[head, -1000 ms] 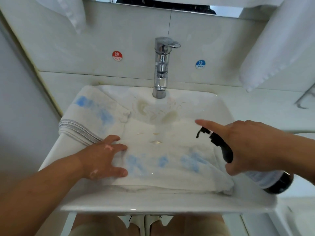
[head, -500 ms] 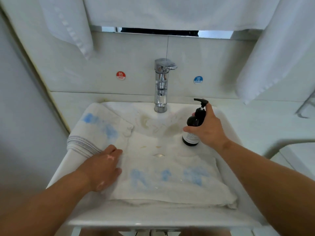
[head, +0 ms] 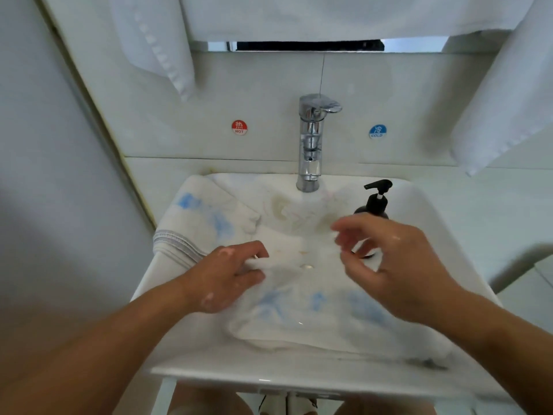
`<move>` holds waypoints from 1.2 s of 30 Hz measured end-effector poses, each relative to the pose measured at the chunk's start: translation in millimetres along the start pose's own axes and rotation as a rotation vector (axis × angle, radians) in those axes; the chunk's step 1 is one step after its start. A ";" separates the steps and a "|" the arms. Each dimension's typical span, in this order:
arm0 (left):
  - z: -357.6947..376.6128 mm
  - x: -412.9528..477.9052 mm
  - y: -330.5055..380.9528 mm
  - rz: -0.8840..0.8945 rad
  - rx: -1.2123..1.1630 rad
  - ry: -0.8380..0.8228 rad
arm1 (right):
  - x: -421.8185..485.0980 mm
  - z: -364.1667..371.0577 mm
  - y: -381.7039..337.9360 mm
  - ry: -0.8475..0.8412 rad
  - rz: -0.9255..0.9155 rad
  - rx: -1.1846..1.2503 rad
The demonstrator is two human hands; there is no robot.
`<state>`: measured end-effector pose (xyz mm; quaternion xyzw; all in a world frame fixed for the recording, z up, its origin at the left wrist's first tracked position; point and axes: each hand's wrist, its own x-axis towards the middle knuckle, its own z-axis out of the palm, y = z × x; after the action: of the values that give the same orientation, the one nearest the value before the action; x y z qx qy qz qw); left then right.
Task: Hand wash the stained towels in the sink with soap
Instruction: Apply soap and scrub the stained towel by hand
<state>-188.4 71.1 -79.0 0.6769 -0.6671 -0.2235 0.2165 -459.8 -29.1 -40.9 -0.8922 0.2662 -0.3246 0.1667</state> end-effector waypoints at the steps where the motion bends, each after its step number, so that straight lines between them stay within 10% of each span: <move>1: -5.1 1.2 8.6 0.028 -0.033 -0.016 | 7.0 10.4 -7.5 -0.204 0.008 -0.022; 6: -27.5 6.2 41.5 0.120 -0.179 0.046 | 55.6 43.1 -13.1 -0.647 0.023 0.058; 22: -36.3 27.3 50.0 -0.237 -1.232 0.144 | 55.2 17.8 -9.8 0.153 0.494 0.678; 26: 18.4 27.3 49.6 -0.484 -1.043 0.250 | 21.9 47.1 12.8 0.099 0.636 0.513; 36: 40.7 43.6 103.1 -0.460 -0.626 0.680 | 43.7 66.8 -36.2 0.116 0.500 0.339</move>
<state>-295.2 26.1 -51.5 0.7433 -0.2940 -0.2217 0.5584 -373.6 -17.2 -51.4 -0.7385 0.4286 -0.3637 0.3725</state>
